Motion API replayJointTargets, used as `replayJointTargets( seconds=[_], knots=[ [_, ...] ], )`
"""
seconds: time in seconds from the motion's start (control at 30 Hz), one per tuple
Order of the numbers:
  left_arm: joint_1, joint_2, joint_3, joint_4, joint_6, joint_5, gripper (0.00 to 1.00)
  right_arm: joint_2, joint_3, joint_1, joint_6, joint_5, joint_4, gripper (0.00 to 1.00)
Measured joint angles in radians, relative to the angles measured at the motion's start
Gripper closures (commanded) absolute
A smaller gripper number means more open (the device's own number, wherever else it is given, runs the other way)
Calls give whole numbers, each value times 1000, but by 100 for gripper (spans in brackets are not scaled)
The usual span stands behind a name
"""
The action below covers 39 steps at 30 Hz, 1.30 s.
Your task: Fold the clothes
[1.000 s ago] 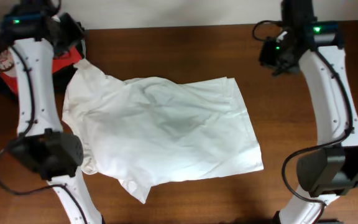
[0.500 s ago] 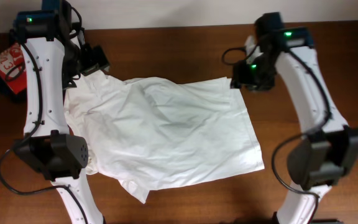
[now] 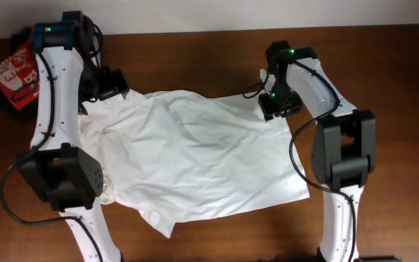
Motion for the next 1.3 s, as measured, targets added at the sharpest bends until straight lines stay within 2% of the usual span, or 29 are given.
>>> replayJointTargets(
  seconds=[0.23, 0.43, 0.6, 0.63, 0.73, 0.87, 1.0, 1.23, 1.27, 1.3],
  knots=[
    [0, 0, -6, -2, 0, -1, 1, 1, -5, 53, -56, 17, -3, 48],
    [0, 0, -6, -6, 0, -9, 1, 2, -65, 64, -68, 21, 60, 50],
    [0, 0, -6, -6, 0, -14, 1, 4, -79, 64, -76, 32, 99, 65],
    [0, 0, -6, -6, 0, -15, 1, 4, -79, 64, -80, 36, 106, 70],
    [0, 0, -6, -6, 0, -16, 1, 4, -79, 64, -81, 43, 128, 96],
    [0, 0, -6, -6, 0, -18, 1, 4, -79, 64, -63, 64, 155, 96],
    [0, 0, -6, -5, 0, -18, 1, 8, -56, 61, -34, 165, 168, 96],
    [0, 0, -6, -10, 0, -19, 1, 25, 317, -46, -25, 264, 180, 96],
    [0, 0, -6, -11, 0, -19, 1, 25, 373, -87, -21, 270, 190, 92],
    [0, 0, -6, -14, 0, -19, 1, 23, 398, -117, -14, 274, 195, 61]
  ],
)
